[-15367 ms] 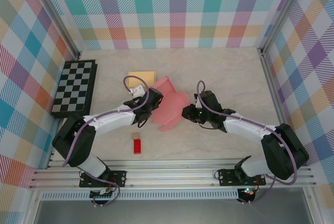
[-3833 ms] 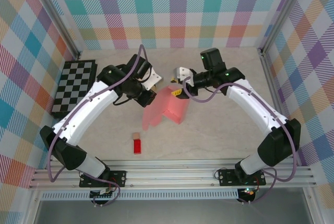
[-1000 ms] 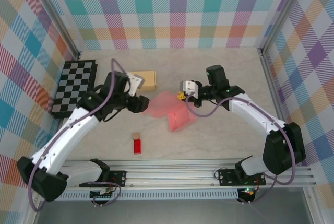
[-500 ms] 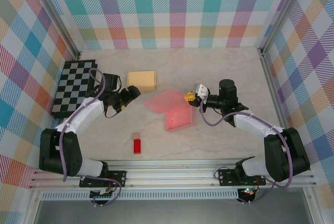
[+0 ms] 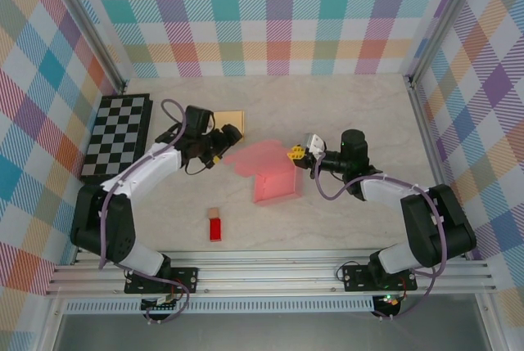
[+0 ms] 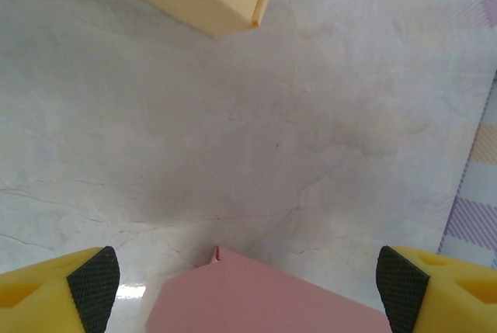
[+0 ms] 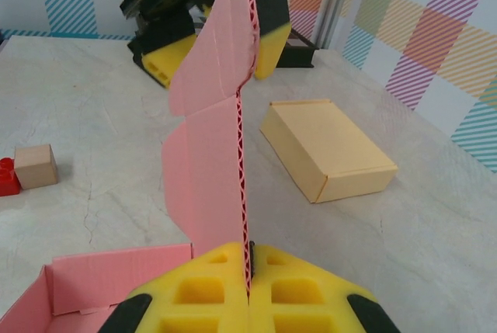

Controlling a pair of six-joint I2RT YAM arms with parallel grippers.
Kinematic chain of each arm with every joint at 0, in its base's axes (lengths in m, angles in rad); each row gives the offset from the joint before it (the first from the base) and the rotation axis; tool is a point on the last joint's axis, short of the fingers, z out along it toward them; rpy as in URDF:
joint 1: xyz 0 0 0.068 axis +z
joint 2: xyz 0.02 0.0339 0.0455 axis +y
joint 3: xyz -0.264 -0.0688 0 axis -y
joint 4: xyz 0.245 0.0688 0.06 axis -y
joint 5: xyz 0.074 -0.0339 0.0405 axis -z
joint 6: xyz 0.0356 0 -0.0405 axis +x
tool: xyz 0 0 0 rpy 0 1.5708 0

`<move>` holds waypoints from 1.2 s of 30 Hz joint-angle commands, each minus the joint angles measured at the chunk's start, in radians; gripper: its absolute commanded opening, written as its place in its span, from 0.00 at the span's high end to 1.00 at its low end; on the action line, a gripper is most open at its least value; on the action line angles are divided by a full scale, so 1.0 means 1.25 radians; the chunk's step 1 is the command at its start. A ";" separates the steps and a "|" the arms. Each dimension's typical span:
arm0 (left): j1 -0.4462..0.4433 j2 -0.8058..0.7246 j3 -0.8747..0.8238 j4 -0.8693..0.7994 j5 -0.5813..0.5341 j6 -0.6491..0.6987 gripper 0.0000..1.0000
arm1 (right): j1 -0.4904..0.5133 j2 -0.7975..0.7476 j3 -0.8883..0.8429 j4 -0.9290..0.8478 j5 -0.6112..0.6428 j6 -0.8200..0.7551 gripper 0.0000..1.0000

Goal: Fold the paper box

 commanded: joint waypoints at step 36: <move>-0.232 0.002 0.092 -0.030 -0.073 -0.048 0.46 | 0.066 -0.043 -0.006 -0.275 0.142 -0.188 0.84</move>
